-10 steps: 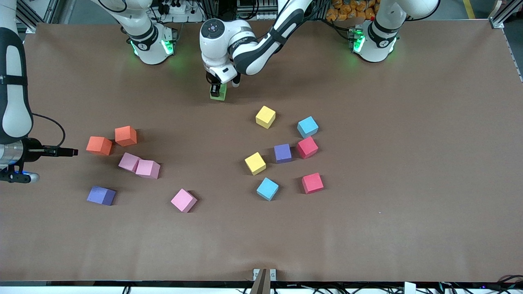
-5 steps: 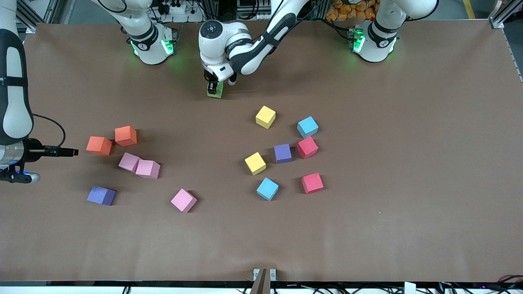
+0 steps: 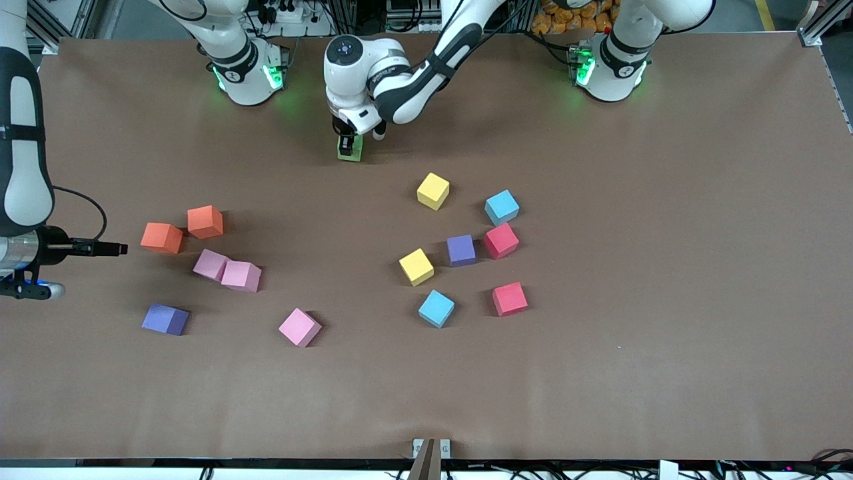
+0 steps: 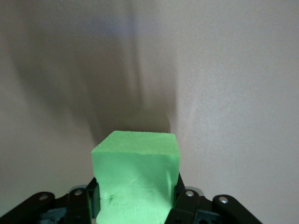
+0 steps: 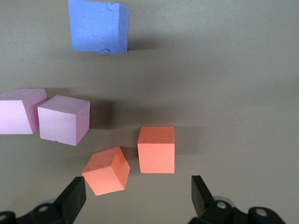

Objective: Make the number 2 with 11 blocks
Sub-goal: 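Lift the green cube, shift it aside, and set it down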

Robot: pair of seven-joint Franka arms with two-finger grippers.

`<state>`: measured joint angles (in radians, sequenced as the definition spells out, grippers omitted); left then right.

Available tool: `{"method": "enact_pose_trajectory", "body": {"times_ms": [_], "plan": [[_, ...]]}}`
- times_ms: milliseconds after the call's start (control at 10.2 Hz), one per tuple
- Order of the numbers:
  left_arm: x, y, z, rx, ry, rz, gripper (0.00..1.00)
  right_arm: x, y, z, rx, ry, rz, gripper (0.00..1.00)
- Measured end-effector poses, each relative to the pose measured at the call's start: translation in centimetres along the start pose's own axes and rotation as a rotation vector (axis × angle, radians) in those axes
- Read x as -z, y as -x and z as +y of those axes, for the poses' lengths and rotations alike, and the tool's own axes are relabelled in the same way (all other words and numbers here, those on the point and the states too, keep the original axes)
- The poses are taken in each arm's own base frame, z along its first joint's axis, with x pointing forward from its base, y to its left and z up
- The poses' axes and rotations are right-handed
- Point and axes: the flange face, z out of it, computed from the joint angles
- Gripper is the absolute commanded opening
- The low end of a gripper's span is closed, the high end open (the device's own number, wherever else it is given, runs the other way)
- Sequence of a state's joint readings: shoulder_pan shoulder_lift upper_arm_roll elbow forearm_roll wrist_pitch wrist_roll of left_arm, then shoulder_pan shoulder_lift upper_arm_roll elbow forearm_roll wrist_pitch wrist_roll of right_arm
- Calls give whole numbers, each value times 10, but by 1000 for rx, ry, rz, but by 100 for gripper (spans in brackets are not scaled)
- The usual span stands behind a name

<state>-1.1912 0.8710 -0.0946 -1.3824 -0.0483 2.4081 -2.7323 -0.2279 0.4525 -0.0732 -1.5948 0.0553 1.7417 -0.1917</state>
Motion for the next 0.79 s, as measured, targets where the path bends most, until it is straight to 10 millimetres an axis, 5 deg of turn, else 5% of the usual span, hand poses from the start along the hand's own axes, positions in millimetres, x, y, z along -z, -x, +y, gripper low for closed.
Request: {"method": "enact_pose_trajectory", "body": {"times_ms": [196, 295, 393, 491, 786], "plan": [[-4, -1, 0, 24, -5, -4, 35, 0, 0, -1, 3, 0, 1, 100], [-4, 0, 1, 29, -6, -8, 61, 1, 0, -2, 4, 0, 1, 100], [-5, 0, 1, 30, -6, -9, 68, 1, 0, -2, 4, 0, 2, 100], [-5, 0, 1, 30, -6, -10, 90, 1, 0, -2, 4, 0, 2, 100], [-7, 1, -5, 18, -6, -7, 96, 1, -1, -2, 4, 0, 1, 100]]}}
